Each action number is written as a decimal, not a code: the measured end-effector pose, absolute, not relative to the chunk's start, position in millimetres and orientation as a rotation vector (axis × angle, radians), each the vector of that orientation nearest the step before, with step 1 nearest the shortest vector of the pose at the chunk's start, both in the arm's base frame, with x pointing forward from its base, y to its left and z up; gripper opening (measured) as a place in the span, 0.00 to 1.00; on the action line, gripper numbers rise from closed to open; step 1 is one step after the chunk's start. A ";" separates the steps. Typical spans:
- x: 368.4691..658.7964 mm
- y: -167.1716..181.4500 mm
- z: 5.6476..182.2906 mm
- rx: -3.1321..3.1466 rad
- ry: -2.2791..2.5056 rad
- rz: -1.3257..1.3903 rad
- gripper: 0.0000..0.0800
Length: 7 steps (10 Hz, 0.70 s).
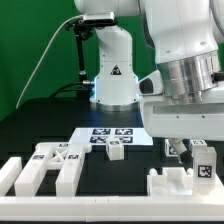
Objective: Assemble chair
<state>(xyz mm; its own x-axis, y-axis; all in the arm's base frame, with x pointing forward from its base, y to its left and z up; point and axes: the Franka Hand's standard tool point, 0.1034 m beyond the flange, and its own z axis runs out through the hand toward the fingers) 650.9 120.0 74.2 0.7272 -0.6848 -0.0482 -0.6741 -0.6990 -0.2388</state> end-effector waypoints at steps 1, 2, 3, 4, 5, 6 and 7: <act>650.9 119.7 73.3 -2.797 0.848 -0.102 0.81; 651.0 122.7 71.9 -2.917 0.559 -0.151 0.81; 652.2 125.9 73.6 -2.988 0.316 -0.182 0.81; 652.0 125.6 73.1 -2.953 0.462 -0.168 0.81; 652.0 125.1 73.1 -2.955 0.454 -0.169 0.66; 652.0 125.4 73.1 -2.952 0.467 -0.167 0.49; 650.4 121.5 71.4 -2.918 0.641 -0.146 0.49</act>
Offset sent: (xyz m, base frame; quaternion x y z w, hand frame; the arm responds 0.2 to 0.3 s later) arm 0.0000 0.0000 0.0000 0.0000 0.0000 0.0899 0.9960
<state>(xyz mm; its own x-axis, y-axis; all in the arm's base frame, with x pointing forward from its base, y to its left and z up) 650.4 121.5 71.4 0.9038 -0.4233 0.0628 -0.4087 -0.8973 -0.1670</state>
